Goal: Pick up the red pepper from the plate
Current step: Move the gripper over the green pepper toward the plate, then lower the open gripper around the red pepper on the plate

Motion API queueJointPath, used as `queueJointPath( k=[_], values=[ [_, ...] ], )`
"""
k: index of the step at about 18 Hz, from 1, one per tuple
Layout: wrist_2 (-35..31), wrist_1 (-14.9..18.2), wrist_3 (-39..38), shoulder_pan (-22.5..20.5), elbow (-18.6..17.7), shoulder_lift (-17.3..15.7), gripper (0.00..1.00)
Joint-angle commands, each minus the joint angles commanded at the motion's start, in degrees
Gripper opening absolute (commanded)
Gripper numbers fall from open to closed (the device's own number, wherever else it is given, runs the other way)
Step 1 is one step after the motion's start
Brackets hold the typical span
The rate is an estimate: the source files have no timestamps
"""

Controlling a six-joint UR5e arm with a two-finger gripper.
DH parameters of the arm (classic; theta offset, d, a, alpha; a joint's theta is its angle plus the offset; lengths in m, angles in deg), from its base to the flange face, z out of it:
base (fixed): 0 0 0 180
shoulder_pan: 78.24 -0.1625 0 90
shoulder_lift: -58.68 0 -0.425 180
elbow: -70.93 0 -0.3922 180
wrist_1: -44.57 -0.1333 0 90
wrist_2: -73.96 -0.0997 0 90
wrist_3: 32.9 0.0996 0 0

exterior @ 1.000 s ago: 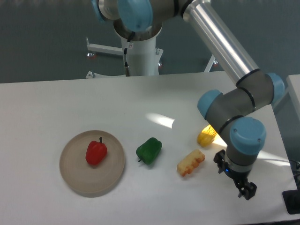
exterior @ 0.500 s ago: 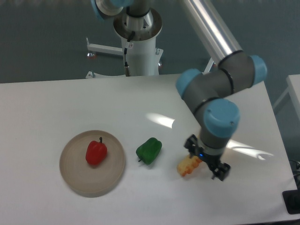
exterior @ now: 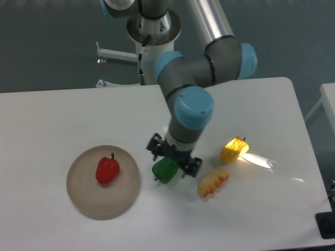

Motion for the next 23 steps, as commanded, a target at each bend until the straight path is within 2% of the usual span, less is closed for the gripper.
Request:
queueJointPath(
  k=[5,7,8,10,20,23],
  values=[
    [1.51,-0.79,-6.27,3.78,-2.37,0.0,1.0],
    [1.33,-3.5,-8.73,5.72,-3.95,0.26,1.0],
    [1.15,-6.21,-9.87,6.51,-5.52,0.35,1.0],
    [0.54,-8.52,-10.23,6.96,-7.11,0.61,1.0],
    [0.27,-11.16,-11.02,8.45,-8.0,2.46,1.0],
    [-2.0,-11.6,-11.02,9.59,-8.09,2.9,1.0]
  ],
)
